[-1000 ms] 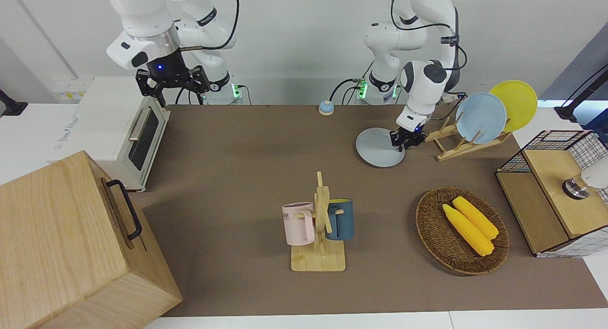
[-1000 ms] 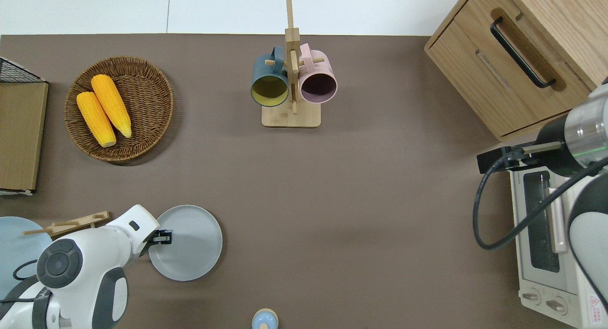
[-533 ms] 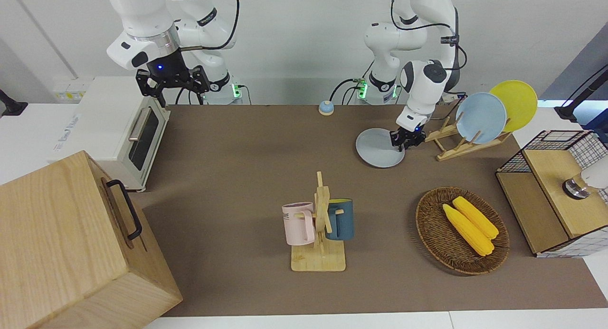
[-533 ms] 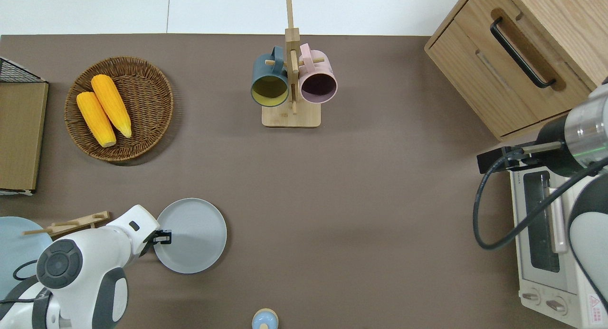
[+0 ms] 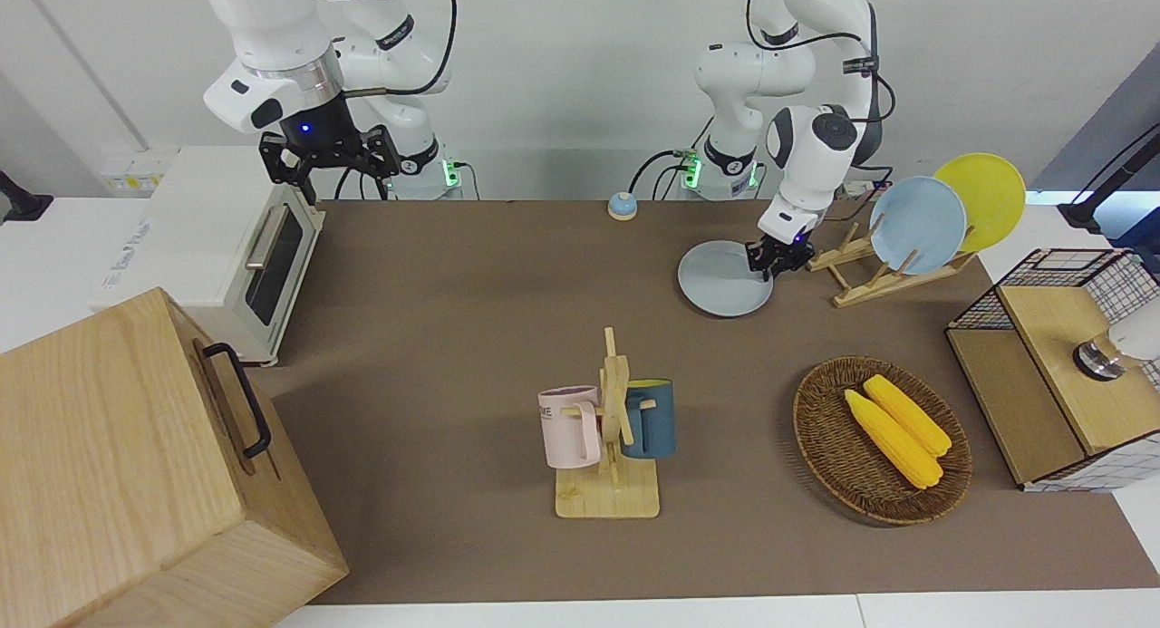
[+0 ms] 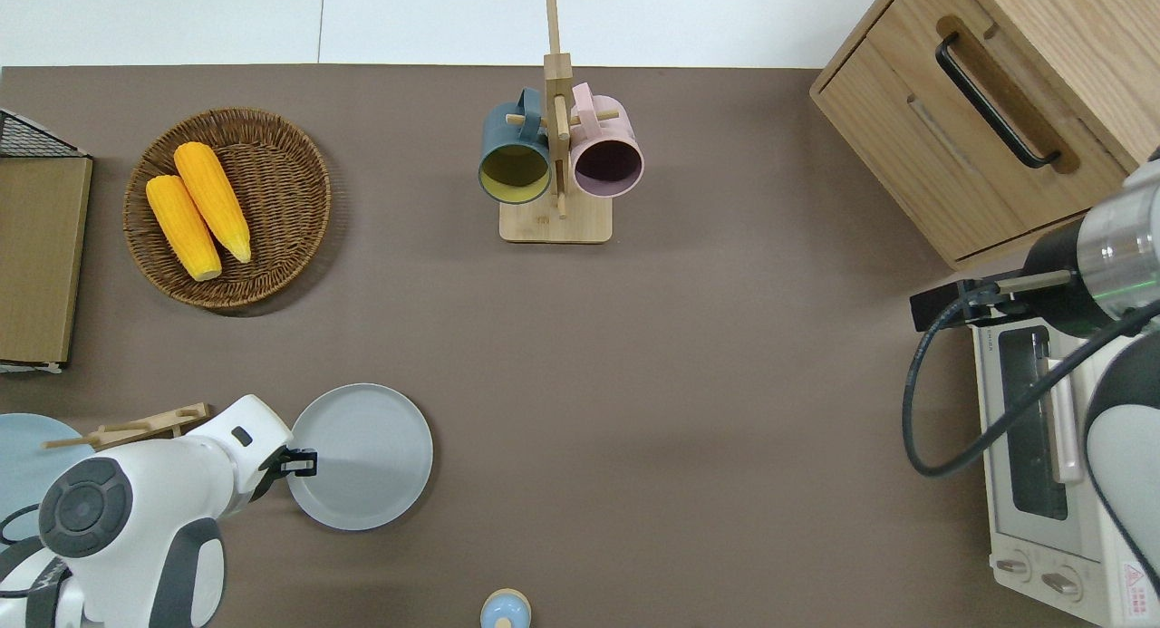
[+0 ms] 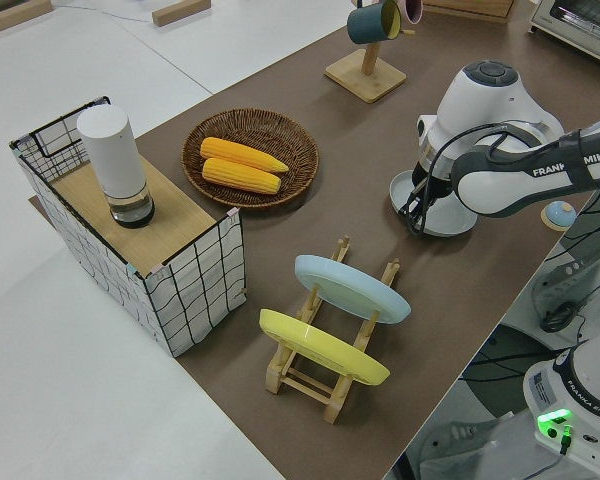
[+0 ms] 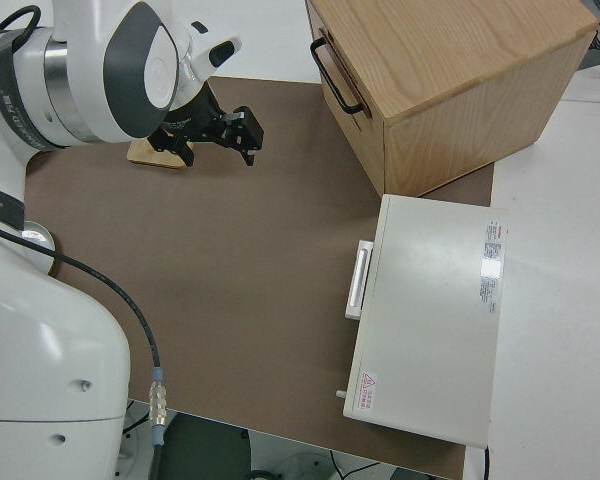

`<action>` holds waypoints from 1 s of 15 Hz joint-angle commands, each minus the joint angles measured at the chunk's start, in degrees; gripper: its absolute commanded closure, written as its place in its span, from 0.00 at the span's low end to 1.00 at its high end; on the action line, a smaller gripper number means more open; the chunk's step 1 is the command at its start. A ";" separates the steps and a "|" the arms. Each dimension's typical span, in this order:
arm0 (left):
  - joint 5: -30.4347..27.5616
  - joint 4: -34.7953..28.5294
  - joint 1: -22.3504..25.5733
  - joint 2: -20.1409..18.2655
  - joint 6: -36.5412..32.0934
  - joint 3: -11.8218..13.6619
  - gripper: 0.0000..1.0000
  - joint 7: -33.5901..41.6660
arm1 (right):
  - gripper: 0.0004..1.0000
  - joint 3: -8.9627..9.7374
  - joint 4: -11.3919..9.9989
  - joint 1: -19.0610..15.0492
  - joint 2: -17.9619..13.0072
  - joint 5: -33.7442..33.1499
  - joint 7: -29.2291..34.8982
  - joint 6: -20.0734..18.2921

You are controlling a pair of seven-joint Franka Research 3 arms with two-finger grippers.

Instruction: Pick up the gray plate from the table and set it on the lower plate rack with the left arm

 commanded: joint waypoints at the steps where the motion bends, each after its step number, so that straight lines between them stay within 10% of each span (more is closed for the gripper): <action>1: 0.33 2.52 0.04 -3.97 -8.03 0.77 1.00 -0.46 | 0.02 1.01 0.52 -1.08 -0.07 -0.09 0.74 -0.82; 15: 0.94 11.82 0.13 -9.25 -25.69 0.16 1.00 -4.15 | 0.02 1.01 0.52 -1.08 -0.15 -0.09 0.74 -0.82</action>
